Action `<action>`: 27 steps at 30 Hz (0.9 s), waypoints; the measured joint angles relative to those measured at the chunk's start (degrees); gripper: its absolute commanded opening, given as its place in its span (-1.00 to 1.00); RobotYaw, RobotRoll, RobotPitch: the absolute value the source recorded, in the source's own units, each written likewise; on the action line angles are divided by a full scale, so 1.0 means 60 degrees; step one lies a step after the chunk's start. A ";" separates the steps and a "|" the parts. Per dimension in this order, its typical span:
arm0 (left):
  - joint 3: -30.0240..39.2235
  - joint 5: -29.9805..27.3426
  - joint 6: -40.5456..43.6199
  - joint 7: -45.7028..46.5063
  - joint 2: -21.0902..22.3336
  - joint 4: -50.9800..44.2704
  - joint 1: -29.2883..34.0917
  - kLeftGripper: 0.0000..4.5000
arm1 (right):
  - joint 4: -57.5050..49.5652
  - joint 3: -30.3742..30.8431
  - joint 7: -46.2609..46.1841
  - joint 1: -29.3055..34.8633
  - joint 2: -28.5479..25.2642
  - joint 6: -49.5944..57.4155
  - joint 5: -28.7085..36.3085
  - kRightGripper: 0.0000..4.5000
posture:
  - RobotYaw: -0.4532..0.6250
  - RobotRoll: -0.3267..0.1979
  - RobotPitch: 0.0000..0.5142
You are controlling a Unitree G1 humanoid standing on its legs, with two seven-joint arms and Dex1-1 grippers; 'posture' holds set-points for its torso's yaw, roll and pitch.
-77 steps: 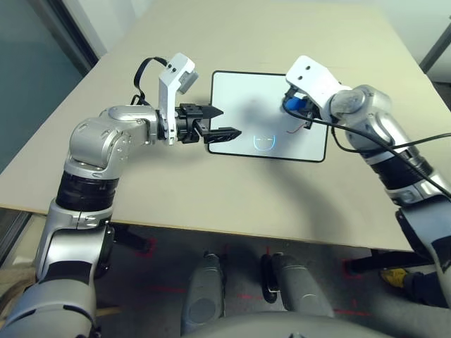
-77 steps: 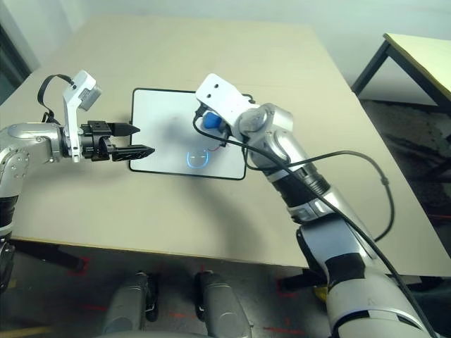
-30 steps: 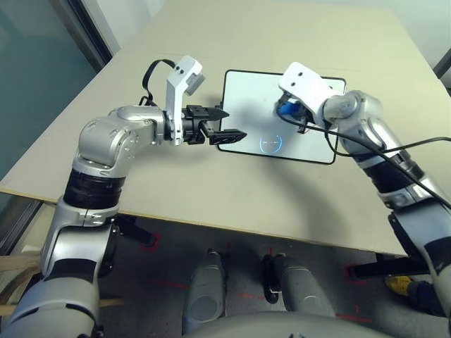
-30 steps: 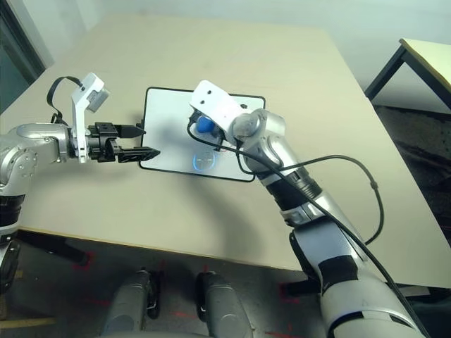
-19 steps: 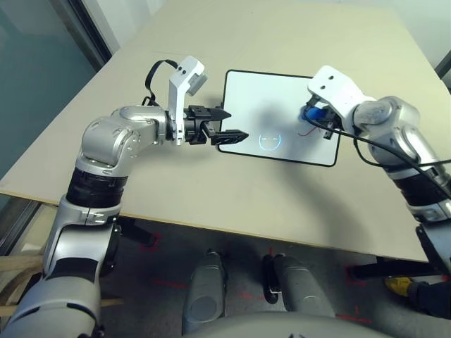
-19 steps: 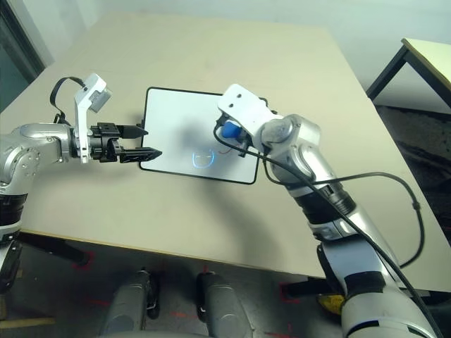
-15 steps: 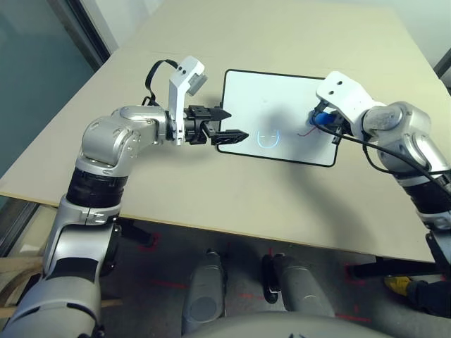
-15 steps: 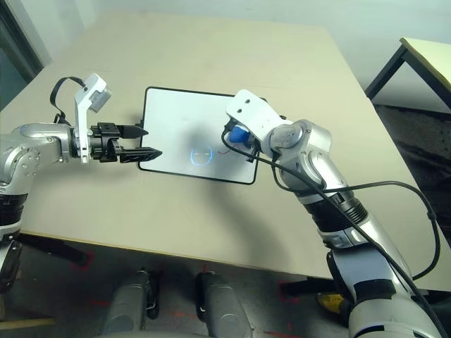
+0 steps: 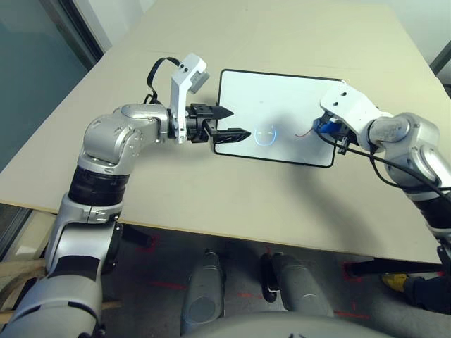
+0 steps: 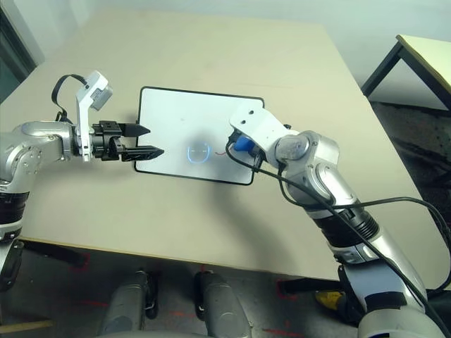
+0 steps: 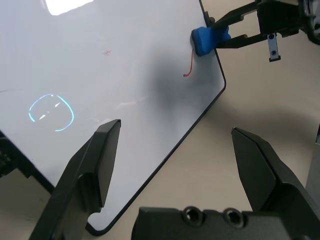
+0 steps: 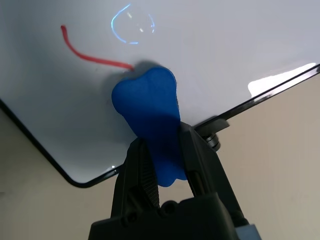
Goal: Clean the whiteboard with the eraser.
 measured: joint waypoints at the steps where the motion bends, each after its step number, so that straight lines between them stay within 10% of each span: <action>1: -0.0016 0.0000 0.0000 0.0000 -0.0016 0.0001 0.0000 1.00 | -0.0048 0.0028 0.0048 0.0032 -0.0018 0.0001 -0.0040 -0.64 | -0.37 0.25 -0.32; 27: -0.0054 0.0005 -0.0067 0.0119 -0.0465 0.0137 -0.0057 1.00 | 0.1123 0.1141 0.0484 -0.1550 0.2066 0.0017 -0.0742 -0.64 | -0.36 0.25 -0.36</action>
